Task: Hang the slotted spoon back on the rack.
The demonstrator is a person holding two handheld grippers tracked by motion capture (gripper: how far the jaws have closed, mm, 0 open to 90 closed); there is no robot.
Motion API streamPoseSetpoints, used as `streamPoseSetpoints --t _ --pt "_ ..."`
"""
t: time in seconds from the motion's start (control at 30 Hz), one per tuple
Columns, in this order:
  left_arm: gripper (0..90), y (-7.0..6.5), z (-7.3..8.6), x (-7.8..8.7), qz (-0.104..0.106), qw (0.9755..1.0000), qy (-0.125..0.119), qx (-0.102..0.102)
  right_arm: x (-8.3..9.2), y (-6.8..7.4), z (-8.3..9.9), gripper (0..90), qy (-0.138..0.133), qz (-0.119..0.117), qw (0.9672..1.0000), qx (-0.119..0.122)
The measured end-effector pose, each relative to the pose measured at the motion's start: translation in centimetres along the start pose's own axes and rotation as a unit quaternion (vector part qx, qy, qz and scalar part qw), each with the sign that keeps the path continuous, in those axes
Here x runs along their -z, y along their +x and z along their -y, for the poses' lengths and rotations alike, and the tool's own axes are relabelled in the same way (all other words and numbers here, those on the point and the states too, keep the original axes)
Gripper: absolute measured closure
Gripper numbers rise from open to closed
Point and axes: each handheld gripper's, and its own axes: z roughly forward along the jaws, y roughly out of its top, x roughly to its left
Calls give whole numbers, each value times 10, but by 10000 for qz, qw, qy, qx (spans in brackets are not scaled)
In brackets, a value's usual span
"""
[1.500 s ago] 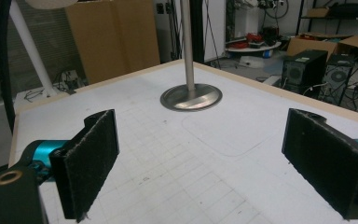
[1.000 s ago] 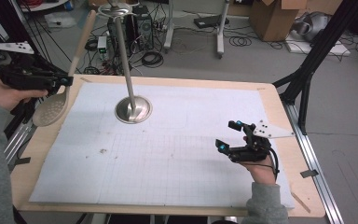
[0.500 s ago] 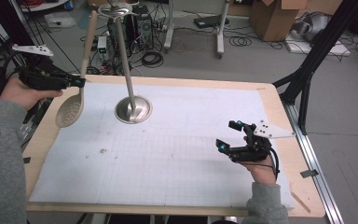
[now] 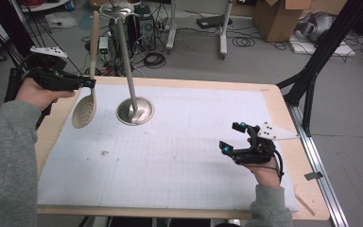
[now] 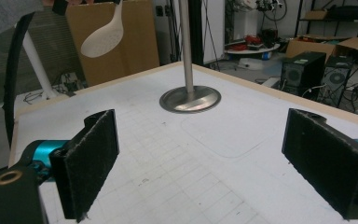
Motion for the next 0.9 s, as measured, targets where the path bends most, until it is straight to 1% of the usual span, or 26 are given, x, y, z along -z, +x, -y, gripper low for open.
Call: streamPoseSetpoints --t 0.13,0.17,0.37,0.4,0.6,0.8,0.9 --pt "776 -1 -1 -6 -42 10000 8 -3 1 0 0 98 -23 10 10000 4" --pt "776 -2 -1 -7 -68 10000 12 3 1 0 0 98 -20 9 10000 -20" --pt "774 -4 -3 -17 -209 9998 -19 36 1 0 0 98 -47 10 10000 4" --pt "774 -5 -3 -19 -183 9998 -31 49 2 0 0 98 -48 6 10000 8" --pt "772 -6 -4 -27 -206 9997 -65 106 2 -1 0 98 -73 15 10000 17" --pt "769 -7 -5 -32 -231 9996 -79 125 2 -1 0 98 -73 21 10000 22" --pt "765 -7 -5 -33 -205 9997 -88 139 2 -1 0 99 -63 24 10000 20"
